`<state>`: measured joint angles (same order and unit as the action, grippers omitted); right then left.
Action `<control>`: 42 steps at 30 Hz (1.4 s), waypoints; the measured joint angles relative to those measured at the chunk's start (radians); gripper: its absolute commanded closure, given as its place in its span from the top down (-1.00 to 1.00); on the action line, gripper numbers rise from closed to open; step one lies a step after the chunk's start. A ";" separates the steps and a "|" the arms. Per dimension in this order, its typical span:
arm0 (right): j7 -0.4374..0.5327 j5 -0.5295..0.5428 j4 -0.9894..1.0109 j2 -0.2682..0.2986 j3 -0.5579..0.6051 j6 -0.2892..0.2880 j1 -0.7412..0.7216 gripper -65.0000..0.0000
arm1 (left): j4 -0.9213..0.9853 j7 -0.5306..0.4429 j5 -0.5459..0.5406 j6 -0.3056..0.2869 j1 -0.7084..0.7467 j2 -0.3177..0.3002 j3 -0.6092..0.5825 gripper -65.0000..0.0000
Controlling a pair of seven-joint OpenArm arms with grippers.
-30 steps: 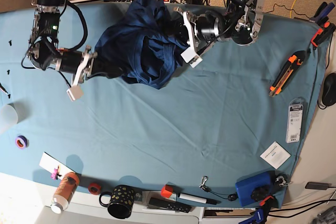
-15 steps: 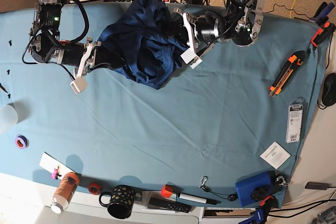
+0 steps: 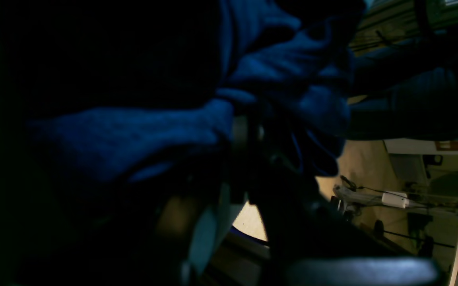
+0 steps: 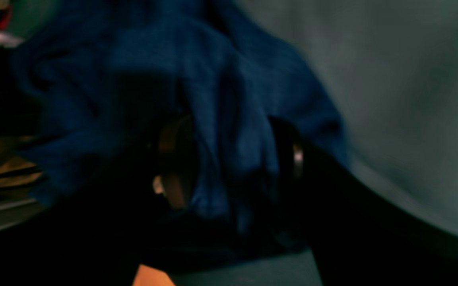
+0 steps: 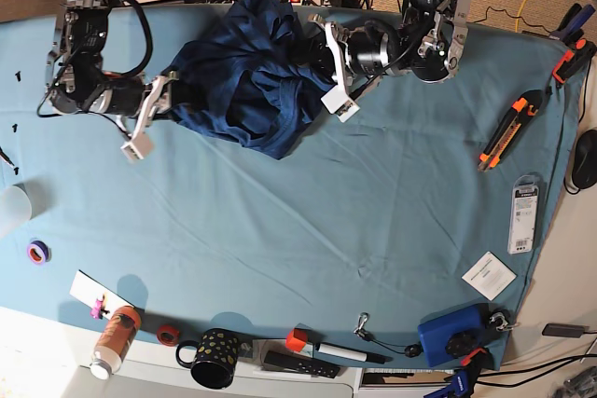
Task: Layout the t-shirt on the table in an organized manner, then fold the t-shirt properly
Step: 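Grasp the shirt sides with both grippers and squeeze them together, then drag the held shirt toward the right gripper's side of the mat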
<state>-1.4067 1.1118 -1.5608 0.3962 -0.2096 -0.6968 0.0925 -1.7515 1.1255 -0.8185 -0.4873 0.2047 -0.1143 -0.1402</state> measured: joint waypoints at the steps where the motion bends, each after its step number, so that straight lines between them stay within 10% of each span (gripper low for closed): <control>1: 0.000 0.000 0.000 0.001 -0.008 0.000 0.001 -0.06 | 0.000 0.000 0.000 0.000 0.000 0.000 0.000 -1.00; 17: 0.010 0.119 0.126 -0.023 -0.013 -0.001 0.001 -0.09 | 0.000 0.000 0.000 -0.004 0.000 0.000 0.000 -1.00; 24: 0.005 0.274 0.187 -0.092 -0.013 -0.003 -0.001 -1.00 | 0.000 0.000 0.000 -0.004 0.000 0.000 0.000 -1.00; 34: -0.005 0.335 0.165 -0.101 -0.031 0.000 0.005 -1.00 | 0.000 -0.004 0.000 -0.004 -0.010 0.000 0.000 -1.00; 42: -0.008 0.335 0.052 -0.100 -0.262 0.001 0.036 -1.00 | 0.000 -0.007 0.000 -0.004 -0.033 0.000 -0.007 -1.00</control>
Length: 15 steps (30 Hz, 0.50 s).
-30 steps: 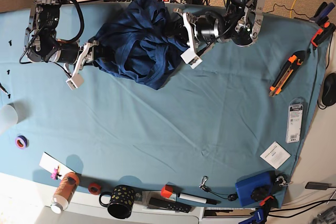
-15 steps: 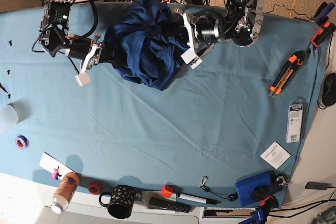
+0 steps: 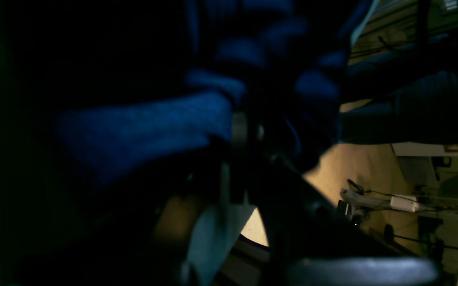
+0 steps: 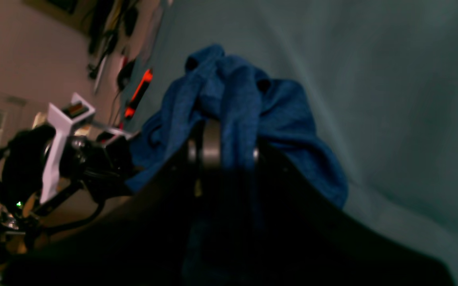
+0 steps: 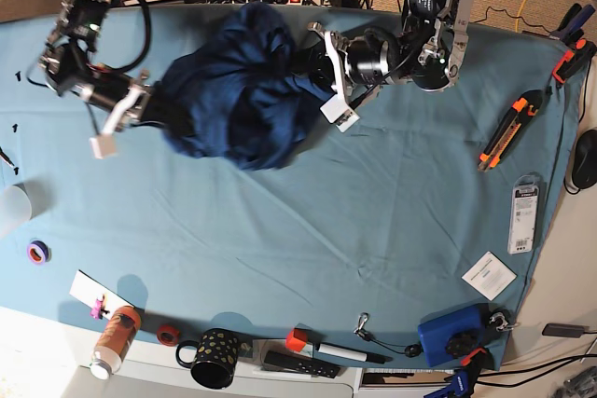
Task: Layout the t-shirt on the table in an organized manner, then fold the t-shirt properly
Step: 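Drag the held shirt toward the right gripper's side of the mat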
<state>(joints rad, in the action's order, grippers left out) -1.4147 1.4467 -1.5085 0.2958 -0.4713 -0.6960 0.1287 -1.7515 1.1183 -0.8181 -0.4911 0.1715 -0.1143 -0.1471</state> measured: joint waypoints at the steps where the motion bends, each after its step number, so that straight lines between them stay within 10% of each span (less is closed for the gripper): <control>1: 0.000 0.001 -0.011 0.000 -0.031 0.000 0.013 -1.00 | 0.000 0.000 0.000 0.000 -0.001 0.000 -0.006 -1.00; 15: 0.000 0.002 -0.030 -0.005 -0.288 0.000 0.232 -1.00 | 0.003 -0.064 0.135 0.028 -0.093 0.051 -0.286 -1.00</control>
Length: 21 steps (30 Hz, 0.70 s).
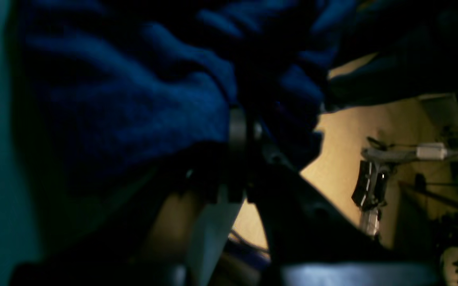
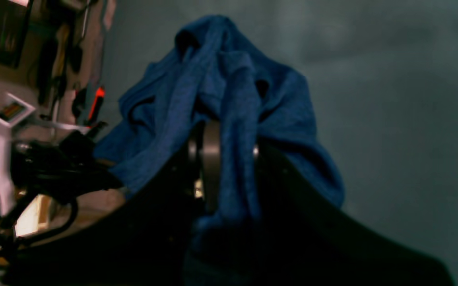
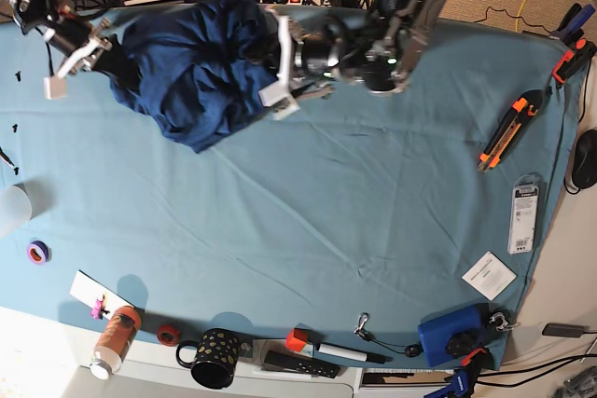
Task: Layout the t-shirt on the table in an organized manner, then fold the t-shirt properly
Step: 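Drag the held shirt toward the right gripper's side of the mat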
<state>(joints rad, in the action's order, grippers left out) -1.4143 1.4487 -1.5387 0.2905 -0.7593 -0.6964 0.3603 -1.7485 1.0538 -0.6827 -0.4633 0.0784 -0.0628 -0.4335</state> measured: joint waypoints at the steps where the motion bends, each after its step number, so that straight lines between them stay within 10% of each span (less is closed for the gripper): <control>1: 0.000 0.000 0.000 0.000 -0.022 0.000 0.005 -1.00 | 0.000 -0.004 0.010 0.002 -0.010 0.016 -0.018 -1.00; 11: -0.003 -0.003 0.000 0.000 -0.296 0.000 0.011 -1.00 | 0.000 -0.039 0.108 0.026 -0.090 0.116 -0.112 -1.00; 21: -0.003 -0.002 -0.001 -0.024 -0.332 0.000 0.010 -1.00 | 0.114 -0.042 0.133 0.026 -0.121 0.189 -0.111 -1.00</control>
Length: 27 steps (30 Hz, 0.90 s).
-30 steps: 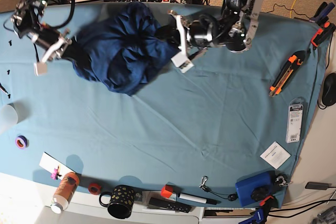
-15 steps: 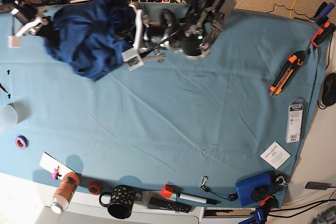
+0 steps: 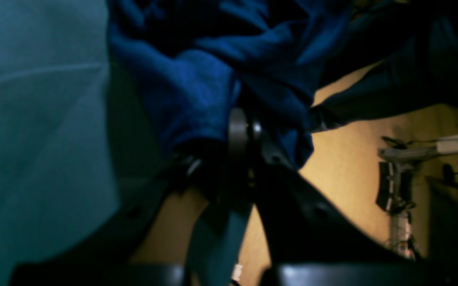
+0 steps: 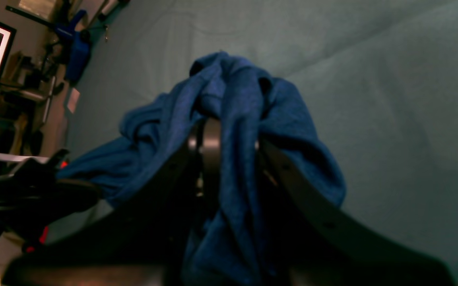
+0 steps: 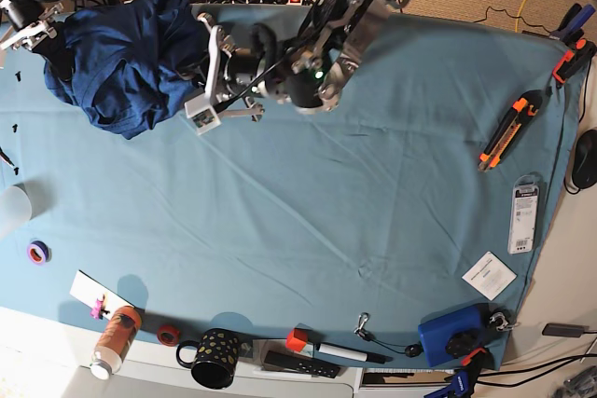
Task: Layout the t-shirt on the table in an organized manner, then fold the t-shirt properly
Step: 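Drag the held shirt toward the right gripper's side of the mat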
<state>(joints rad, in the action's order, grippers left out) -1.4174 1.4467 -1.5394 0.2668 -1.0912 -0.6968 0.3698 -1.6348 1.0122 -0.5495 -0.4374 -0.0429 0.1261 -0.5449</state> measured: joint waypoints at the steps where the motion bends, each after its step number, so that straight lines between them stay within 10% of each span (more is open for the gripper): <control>1: 0.000 0.003 0.000 -0.010 0.000 0.000 0.000 -1.00 | 0.022 -0.001 0.004 0.000 -0.016 0.006 0.000 -1.00; 27: 0.019 -0.397 0.000 -0.046 -0.002 0.022 -0.198 -1.00 | 0.359 -0.150 0.014 0.045 -0.392 0.006 -0.096 -1.00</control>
<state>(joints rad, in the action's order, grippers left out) -1.3979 1.0492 -1.5398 0.2211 -1.0931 -0.6750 0.1715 -1.2758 0.8619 -0.5350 -0.3923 -0.4347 0.1322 -0.6411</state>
